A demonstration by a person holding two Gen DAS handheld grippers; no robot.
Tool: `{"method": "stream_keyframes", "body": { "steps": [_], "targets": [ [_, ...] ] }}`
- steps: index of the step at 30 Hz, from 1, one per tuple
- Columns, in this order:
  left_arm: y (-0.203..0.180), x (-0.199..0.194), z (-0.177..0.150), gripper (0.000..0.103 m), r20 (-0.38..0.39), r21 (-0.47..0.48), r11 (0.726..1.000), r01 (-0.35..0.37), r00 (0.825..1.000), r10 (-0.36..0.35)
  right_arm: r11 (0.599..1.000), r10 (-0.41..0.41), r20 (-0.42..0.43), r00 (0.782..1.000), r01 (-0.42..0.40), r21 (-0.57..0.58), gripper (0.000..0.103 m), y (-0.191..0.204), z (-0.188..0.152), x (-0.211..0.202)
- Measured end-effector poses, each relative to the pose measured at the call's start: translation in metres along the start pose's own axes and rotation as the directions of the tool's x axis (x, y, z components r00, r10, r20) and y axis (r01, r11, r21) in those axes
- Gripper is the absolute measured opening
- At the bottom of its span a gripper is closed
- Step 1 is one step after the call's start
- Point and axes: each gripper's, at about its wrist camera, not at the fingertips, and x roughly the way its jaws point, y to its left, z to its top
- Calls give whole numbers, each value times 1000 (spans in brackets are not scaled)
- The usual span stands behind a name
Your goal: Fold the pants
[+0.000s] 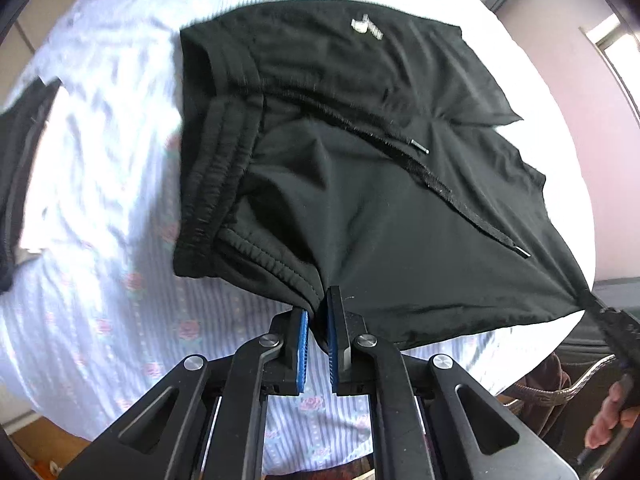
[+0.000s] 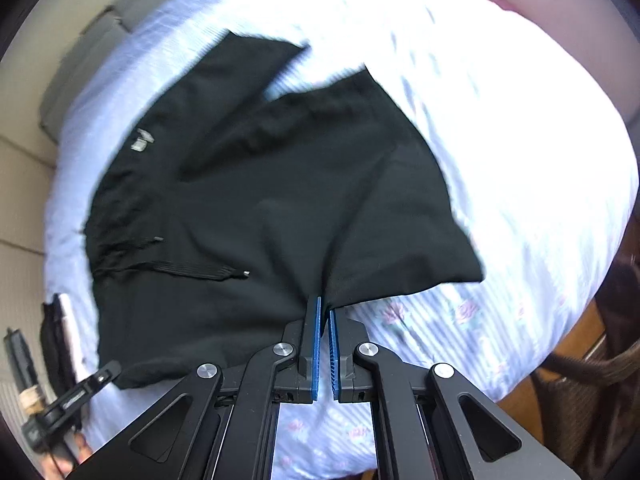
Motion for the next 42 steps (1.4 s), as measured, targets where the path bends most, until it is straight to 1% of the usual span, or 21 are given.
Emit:
{"method": "stream_keyframes", "body": {
  "steps": [3,6,8,11,13,15,19,21,24,28,30,31,32,33,35,36,37,38,39,40,42],
  "targets": [
    [-10,-22,-6,9,42,5,1000,-12,999,12,999,34,40,999,-33,-36,4,14,9,-33],
    [-20,-35,-4,8,72,-23,1000,5,997,-4,996,59,74,996,-53,-69,4,27,24,-52],
    [-18,-50,-4,8,89,-33,999,14,996,-11,995,86,82,993,-81,-67,4,41,35,-60],
    [-23,-64,-8,8,112,-34,999,2,994,2,989,128,81,988,-122,-80,4,45,44,-78],
    [-24,-71,-9,8,118,-60,998,-5,993,12,984,152,73,986,-145,-101,4,42,39,-100],
    [-21,-76,-8,8,113,-103,995,-12,993,23,980,160,71,984,-151,-127,4,44,43,-109],
    [-29,-89,4,8,141,-151,988,-27,989,48,968,202,104,974,-182,-175,4,54,67,-126],
    [-32,-97,18,8,169,-174,984,-30,984,60,961,221,115,968,-196,-197,4,61,82,-127],
    [-31,-101,44,8,203,-211,977,-24,977,68,948,247,166,955,-203,-244,4,78,111,-126],
    [-25,-87,93,8,197,-262,965,-5,979,58,940,258,240,936,-186,-285,4,101,162,-118],
    [-26,-76,115,8,189,-263,965,-11,980,63,943,240,230,943,-171,-286,4,106,182,-104],
    [-25,-72,124,8,187,-265,964,-19,980,71,946,244,199,949,-187,-267,4,107,190,-98],
    [-24,-68,134,8,188,-264,964,-29,979,81,944,243,193,951,-186,-273,4,108,195,-90],
    [-24,-65,140,8,187,-264,964,-38,978,89,947,220,191,957,-163,-277,4,108,197,-84],
    [-25,-62,150,8,177,-258,965,-48,980,96,943,199,134,971,-152,-297,5,106,198,-64],
    [-26,-60,151,8,173,-251,966,-58,979,104,949,173,116,978,-134,-284,6,101,197,-56],
    [-27,-59,151,8,166,-243,967,-74,979,117,957,142,90,986,-114,-268,17,95,195,-45],
    [-30,-57,149,8,160,-228,969,-97,978,136,960,117,52,992,-100,-261,39,88,191,-32],
    [-32,-56,148,8,156,-220,969,-110,977,147,965,98,31,995,-87,-248,46,80,186,-21],
    [-35,-54,146,8,153,-212,970,-122,976,156,970,80,2,997,-77,-231,48,70,180,-10],
    [-42,-49,142,8,146,-188,972,-144,974,172,969,40,-71,997,-56,-242,48,59,172,11]
  ]
}}
